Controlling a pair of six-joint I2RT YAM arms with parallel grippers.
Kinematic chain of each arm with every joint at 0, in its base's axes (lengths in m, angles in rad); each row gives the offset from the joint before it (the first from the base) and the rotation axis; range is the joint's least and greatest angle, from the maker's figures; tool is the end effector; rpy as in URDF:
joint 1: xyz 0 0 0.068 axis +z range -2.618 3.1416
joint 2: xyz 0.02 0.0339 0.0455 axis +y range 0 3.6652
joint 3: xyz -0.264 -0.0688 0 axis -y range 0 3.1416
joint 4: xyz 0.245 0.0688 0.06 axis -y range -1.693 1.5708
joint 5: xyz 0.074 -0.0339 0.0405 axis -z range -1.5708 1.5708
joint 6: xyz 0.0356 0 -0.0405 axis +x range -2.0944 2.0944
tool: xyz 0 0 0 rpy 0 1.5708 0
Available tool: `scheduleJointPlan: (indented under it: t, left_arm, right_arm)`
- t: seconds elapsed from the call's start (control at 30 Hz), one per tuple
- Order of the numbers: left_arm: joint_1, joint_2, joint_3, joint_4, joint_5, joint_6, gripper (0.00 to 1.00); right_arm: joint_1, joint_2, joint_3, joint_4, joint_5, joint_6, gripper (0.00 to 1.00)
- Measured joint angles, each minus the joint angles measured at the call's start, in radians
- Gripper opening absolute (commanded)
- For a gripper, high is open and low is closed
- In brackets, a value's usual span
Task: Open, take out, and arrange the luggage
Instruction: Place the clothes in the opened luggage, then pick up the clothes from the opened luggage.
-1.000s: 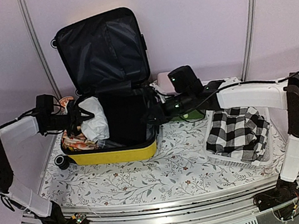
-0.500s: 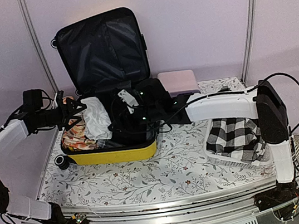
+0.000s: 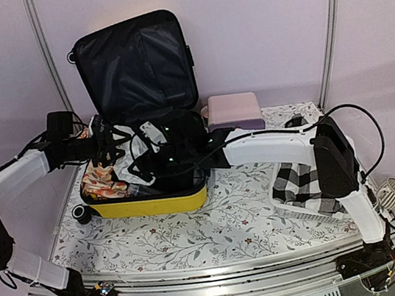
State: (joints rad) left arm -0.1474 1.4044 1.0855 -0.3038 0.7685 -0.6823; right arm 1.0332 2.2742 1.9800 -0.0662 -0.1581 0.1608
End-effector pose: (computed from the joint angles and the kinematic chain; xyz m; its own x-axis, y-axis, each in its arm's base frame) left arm 0.3017 -0.0698 0.2959 -0.8665 -0.3297 -0.3748 0.1516 0.5416 -0.8268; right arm 0.2742 0.4708 0.2627 -0.3261 -0.2383 -0.9148 -0.8828 0.4227 0.2046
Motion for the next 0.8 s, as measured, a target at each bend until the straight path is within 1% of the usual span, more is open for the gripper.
scheduleJointPlan:
  t: [0.17, 0.23, 0.3, 0.47, 0.6, 0.7, 0.8]
  left_arm:
    - [-0.061, 0.058, 0.079, 0.025, -0.003, -0.003, 0.76]
    - [-0.075, 0.082, 0.094, 0.034, -0.006, -0.003, 0.76]
    - [-0.08, 0.095, 0.096, 0.031, -0.019, 0.0, 0.76]
    - [-0.079, 0.101, 0.096, -0.018, -0.074, 0.033, 0.77]
    - [-0.072, 0.095, 0.091, -0.082, -0.144, 0.072, 0.77]
    - [-0.055, 0.071, 0.06, -0.108, -0.179, 0.094, 0.77]
    - [-0.038, 0.044, 0.017, -0.14, -0.207, 0.112, 0.77]
  right_arm:
    - [-0.002, 0.021, 0.031, -0.045, 0.064, 0.01, 0.58]
    - [-0.008, 0.029, 0.037, -0.069, 0.084, 0.038, 0.48]
    - [-0.021, 0.033, 0.039, -0.091, 0.078, 0.09, 0.43]
    - [-0.097, 0.034, 0.02, -0.096, -0.013, 0.219, 0.44]
    - [-0.148, 0.03, -0.064, -0.064, -0.079, 0.291, 0.42]
    - [-0.175, 0.028, -0.123, -0.051, -0.127, 0.349, 0.42]
    - [-0.183, -0.005, -0.17, -0.009, -0.159, 0.392, 0.46]
